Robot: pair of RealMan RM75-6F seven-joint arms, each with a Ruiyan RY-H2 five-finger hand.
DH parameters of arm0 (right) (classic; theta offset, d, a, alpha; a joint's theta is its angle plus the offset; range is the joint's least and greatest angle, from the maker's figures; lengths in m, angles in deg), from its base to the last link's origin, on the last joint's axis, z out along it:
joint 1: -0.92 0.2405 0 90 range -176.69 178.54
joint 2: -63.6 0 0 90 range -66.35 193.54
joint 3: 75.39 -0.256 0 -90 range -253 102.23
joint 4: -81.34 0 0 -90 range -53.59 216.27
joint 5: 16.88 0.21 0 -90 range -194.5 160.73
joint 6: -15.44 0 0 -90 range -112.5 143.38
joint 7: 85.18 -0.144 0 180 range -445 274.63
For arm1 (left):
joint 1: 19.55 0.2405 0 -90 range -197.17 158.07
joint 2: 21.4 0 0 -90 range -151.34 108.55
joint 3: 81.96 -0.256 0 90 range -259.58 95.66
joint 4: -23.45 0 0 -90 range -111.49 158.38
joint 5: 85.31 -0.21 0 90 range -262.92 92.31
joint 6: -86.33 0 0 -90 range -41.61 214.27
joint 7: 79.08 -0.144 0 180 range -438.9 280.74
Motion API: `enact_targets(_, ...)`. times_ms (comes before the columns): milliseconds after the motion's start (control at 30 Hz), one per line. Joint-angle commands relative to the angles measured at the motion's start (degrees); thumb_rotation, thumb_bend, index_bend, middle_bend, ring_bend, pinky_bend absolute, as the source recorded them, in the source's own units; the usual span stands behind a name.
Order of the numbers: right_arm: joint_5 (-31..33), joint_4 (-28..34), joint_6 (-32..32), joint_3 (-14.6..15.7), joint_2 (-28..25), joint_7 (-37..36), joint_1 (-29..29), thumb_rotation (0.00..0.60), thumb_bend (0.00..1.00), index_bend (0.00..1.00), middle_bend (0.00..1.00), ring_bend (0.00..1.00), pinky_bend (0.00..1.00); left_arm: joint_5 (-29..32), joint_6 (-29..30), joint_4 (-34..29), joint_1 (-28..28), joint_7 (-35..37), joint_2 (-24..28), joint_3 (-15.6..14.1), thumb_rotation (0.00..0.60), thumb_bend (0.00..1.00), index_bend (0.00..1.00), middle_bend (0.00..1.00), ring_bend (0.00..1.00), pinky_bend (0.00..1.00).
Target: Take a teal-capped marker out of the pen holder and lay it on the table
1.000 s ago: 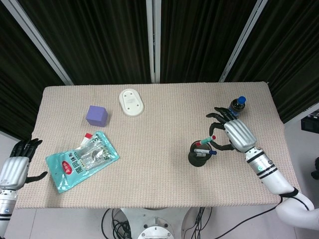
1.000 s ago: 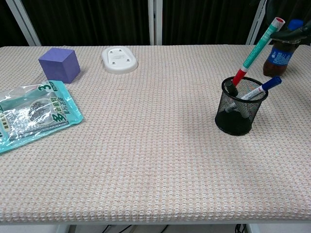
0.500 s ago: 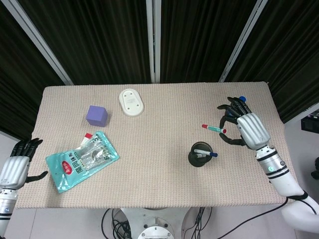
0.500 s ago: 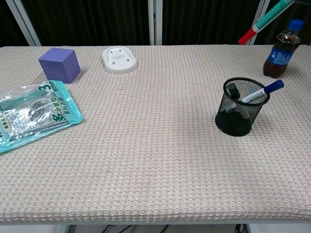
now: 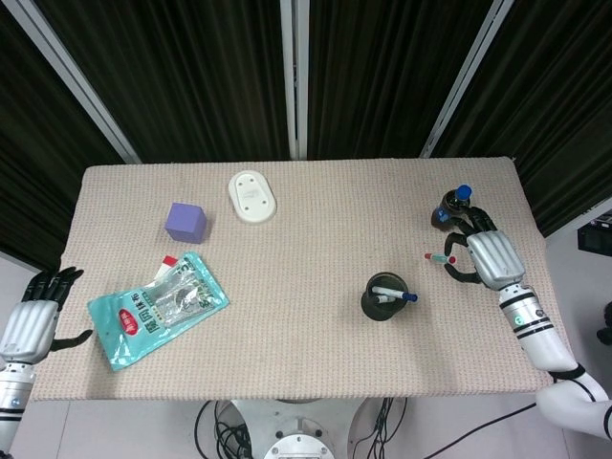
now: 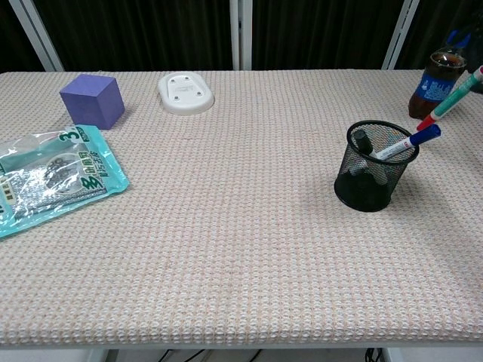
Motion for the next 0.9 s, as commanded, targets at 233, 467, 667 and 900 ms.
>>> enact_targets(233, -2.8, -0.9, -3.7, 4.4, -0.4, -1.1, -0.7, 0.6, 0.15, 0.23, 0.07, 0.0, 0.0, -0.4, 0.3, -0.4, 0.0, 0.2, 0.4, -0.1, 0.6, 0.13, 0.11, 0.06, 0.0, 0.0)
enact_targets(467, -4.2, 9.0, 0.0, 6.3, -7.8, 2.6, -4.0, 0.6, 0.0, 0.0, 0.0, 0.0, 0.0, -0.6, 0.7, -0.4, 0.3, 0.4, 0.4, -0.2, 0.6, 0.13, 0.11, 0.06, 0.0, 0.0)
enact_targets(667, -5.4, 13.7, 11.6, 7.6, -11.2, 10.1, -11.4, 0.6, 0.0, 0.0, 0.0, 0.0, 0.0, -0.7, 1.0, -1.0, 0.2, -0.4, 0.7, -0.1, 0.6, 0.13, 0.11, 0.06, 0.0, 0.0)
enact_targets(900, 1.7, 11.3, 26.5, 5.9, -6.9, 24.9, -21.8, 0.6, 0.0, 0.0, 0.0, 0.0, 0.0, -0.6, 0.9, -1.4, -0.1, -2.0, 1.2, 0.3, 0.6, 0.13, 0.11, 0.06, 0.0, 0.0)
